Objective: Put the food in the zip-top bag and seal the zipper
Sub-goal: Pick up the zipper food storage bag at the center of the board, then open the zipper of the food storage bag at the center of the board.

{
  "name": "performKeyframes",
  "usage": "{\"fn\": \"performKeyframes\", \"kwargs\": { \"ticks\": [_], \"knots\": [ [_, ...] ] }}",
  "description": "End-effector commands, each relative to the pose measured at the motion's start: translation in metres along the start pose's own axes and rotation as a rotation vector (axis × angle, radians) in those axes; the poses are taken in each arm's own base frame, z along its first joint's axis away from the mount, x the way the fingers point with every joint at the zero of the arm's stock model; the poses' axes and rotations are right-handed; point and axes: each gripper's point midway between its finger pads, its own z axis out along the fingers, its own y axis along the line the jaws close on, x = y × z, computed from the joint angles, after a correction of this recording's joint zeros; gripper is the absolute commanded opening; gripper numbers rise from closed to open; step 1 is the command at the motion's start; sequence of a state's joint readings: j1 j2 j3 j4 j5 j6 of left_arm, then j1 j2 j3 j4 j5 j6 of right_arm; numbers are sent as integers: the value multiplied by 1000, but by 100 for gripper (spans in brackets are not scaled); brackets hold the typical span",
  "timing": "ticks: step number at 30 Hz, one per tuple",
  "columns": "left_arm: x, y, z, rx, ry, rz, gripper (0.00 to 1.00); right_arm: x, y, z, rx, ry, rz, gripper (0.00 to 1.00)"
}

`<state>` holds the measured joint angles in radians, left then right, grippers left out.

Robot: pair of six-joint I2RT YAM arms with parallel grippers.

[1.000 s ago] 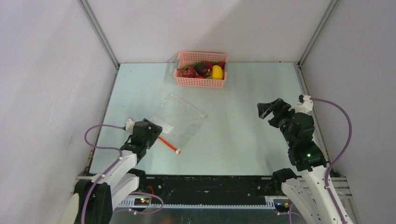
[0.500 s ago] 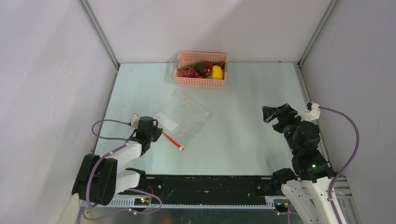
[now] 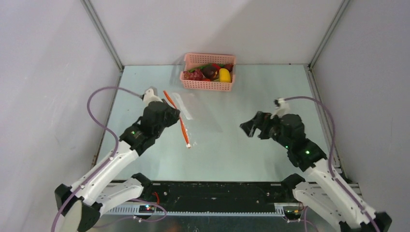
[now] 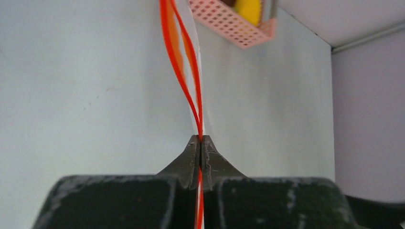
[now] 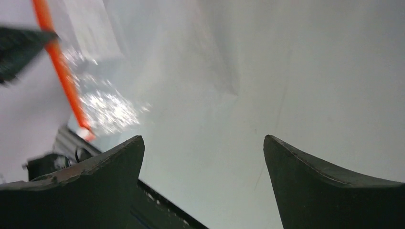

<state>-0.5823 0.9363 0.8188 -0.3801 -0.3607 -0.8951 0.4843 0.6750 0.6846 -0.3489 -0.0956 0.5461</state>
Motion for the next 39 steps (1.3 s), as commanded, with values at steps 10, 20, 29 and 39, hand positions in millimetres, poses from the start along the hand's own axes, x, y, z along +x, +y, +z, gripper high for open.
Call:
{"fn": "performKeyframes", "kwargs": {
  "ticks": [10,20,29,39],
  "knots": [
    [-17,-35,-27,-132,88,297,0,19,140,70,-251,-20,-139,98],
    [-8,-45,-21,-207,80,133,0,43,187,88,-317,-86,-177,97],
    [0,-41,-22,-305,114,126,0,52,187,99,-299,-85,-295,97],
    [5,-51,-24,-279,123,140,0,60,167,119,-155,-92,-316,95]
  ]
}}
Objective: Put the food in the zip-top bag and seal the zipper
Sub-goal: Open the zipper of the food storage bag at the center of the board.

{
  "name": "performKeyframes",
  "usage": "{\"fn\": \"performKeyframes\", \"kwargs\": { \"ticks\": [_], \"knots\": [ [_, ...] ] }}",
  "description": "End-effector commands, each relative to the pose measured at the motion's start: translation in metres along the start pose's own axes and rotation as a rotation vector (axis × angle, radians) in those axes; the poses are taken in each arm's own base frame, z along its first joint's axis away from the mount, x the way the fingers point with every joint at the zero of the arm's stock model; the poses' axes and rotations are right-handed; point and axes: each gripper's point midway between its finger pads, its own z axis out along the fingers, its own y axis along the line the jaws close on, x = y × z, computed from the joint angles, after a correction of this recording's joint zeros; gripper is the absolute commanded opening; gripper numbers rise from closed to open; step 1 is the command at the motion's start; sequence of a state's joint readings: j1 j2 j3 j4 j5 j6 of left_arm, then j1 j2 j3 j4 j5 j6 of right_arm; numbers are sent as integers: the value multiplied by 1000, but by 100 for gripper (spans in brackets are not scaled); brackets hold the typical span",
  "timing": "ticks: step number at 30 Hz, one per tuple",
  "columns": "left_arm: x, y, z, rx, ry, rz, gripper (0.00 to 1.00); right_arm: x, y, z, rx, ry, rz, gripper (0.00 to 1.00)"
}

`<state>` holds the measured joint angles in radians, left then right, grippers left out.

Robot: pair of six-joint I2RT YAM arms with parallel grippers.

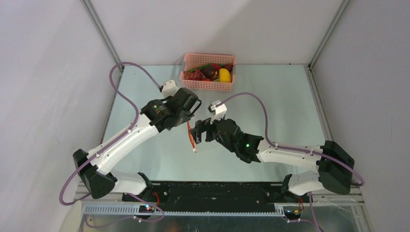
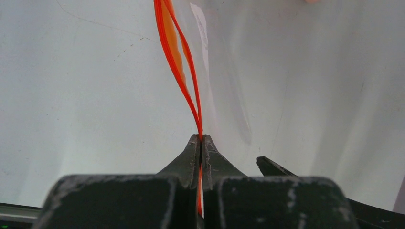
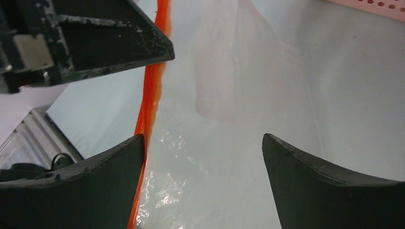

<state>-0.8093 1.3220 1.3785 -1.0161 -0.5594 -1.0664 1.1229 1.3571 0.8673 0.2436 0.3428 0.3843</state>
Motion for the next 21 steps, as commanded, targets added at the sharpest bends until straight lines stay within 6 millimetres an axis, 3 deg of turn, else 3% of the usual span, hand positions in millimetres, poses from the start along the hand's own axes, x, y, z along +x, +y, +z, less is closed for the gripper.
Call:
{"fn": "performKeyframes", "kwargs": {
  "ticks": [1,6,12,16,20,21],
  "knots": [
    [-14,-9,-10,18,-45,-34,0,-27,-6,7,109,-79,4,95],
    [-13,-9,-11,21,-46,-25,0,-25,-29,3,247,-101,17,89],
    [-12,-11,-12,30,-38,-9,0,-22,-34,4,283,-101,-27,82],
    [-8,-19,-12,66,-19,6,0,-15,-29,11,249,-82,-62,60],
    [-4,-25,-11,100,3,24,2,-11,-18,14,190,-66,-55,30],
    [-4,-28,-13,118,6,32,16,-12,-16,14,183,-65,-47,17]
  ]
}}
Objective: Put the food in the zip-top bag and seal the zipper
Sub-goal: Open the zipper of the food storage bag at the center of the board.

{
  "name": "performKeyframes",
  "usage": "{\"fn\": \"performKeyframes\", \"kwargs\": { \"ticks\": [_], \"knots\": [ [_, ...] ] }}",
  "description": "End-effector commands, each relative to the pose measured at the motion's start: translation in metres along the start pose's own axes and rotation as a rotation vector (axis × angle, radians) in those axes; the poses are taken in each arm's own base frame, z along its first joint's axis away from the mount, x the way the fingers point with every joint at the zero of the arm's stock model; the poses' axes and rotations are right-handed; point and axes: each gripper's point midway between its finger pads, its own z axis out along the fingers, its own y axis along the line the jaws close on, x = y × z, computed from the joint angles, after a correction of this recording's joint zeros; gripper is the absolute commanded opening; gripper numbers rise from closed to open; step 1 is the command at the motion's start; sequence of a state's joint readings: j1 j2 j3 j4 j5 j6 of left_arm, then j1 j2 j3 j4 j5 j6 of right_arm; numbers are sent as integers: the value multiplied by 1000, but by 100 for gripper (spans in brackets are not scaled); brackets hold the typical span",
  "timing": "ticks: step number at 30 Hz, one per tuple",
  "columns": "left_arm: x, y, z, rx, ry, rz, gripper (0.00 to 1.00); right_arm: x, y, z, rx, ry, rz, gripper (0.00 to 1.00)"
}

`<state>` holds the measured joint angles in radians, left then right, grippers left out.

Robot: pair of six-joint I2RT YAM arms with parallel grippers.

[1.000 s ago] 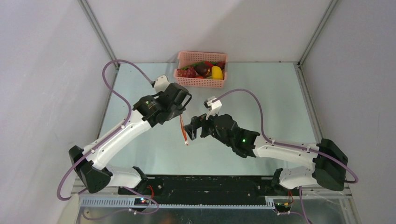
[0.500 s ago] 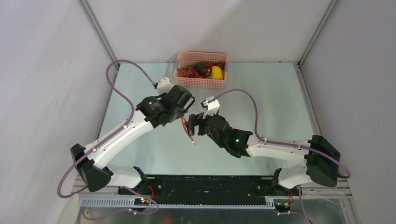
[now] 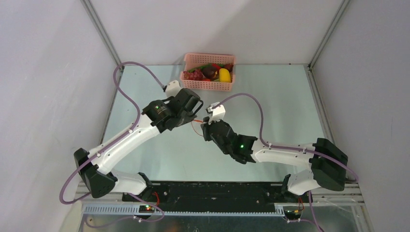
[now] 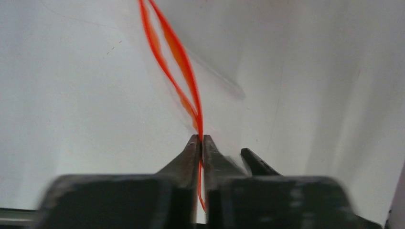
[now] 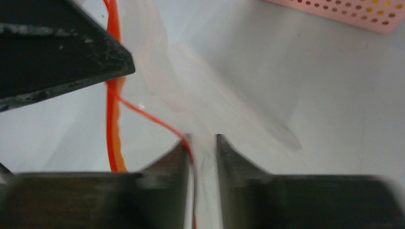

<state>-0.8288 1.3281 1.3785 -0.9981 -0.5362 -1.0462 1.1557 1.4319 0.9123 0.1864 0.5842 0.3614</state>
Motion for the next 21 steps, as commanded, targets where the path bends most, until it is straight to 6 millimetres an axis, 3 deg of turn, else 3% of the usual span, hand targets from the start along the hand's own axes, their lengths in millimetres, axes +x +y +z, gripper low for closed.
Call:
{"fn": "performKeyframes", "kwargs": {
  "ticks": [1,2,3,5,11,17,21],
  "knots": [
    [-12,-21,-12,97,-17,8,27,-19,14,2,-43,-41,35,12],
    [-13,-24,-15,125,-23,9,50,-19,14,1,-41,-38,49,1],
    [-18,-29,-17,157,-39,-2,71,-21,14,0,-39,-41,64,0],
    [-18,-30,-21,213,-60,4,95,-23,11,-1,-26,-38,124,0],
    [-29,-18,-49,374,-164,17,100,-33,-12,-8,50,-21,358,0],
    [-15,-15,-48,434,-149,5,100,-49,-10,-19,32,-38,499,0],
    [-10,-25,-40,444,-127,3,100,-54,-3,-24,3,-43,502,0]
  ]
}}
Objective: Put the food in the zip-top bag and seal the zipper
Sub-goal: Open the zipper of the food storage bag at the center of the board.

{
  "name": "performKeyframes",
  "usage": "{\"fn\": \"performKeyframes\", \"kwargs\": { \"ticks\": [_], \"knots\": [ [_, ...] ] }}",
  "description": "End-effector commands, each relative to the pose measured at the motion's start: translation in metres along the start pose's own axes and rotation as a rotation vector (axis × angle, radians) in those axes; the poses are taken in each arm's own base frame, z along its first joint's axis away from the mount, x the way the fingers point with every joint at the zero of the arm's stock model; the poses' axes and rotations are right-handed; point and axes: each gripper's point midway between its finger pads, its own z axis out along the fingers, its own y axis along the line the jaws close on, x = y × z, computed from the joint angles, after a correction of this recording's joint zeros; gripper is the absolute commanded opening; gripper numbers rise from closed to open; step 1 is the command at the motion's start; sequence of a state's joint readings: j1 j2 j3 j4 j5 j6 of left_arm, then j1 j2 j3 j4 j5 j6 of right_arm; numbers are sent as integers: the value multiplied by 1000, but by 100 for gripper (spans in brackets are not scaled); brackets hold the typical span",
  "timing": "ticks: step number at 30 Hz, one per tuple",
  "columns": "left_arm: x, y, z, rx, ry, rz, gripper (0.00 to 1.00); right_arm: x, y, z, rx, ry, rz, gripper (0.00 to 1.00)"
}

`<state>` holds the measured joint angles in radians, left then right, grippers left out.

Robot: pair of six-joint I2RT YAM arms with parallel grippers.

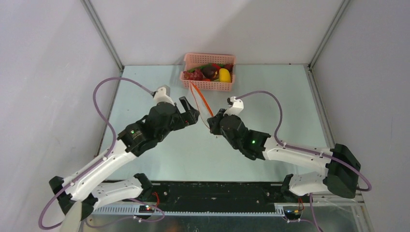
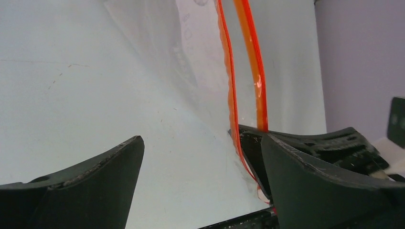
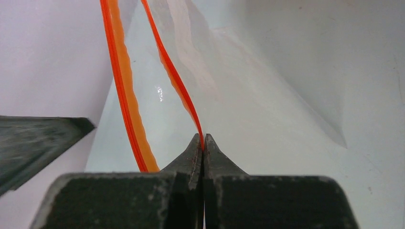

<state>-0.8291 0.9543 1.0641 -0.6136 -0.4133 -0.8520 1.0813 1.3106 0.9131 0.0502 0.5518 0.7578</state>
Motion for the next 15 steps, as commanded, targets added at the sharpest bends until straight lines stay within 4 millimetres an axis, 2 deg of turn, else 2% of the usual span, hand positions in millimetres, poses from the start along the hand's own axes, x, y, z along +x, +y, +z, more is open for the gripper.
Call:
{"fn": "performKeyframes", "kwargs": {
  "ticks": [1,6,8,9,11,15],
  "knots": [
    [3,-18,13,53,13,11,100,-17,23,-10,-50,-29,92,0],
    [11,-24,26,36,50,10,95,-10,29,-12,-66,-12,91,0],
    [16,-18,30,6,63,13,85,-10,30,-13,-63,-18,94,0],
    [17,-15,32,-13,63,18,75,-10,28,-13,-52,-19,98,0],
    [18,-6,34,-51,58,17,61,-12,25,-14,-36,-28,105,0],
    [16,5,37,-102,35,22,57,-13,28,-17,-49,-29,95,0]
  ]
}}
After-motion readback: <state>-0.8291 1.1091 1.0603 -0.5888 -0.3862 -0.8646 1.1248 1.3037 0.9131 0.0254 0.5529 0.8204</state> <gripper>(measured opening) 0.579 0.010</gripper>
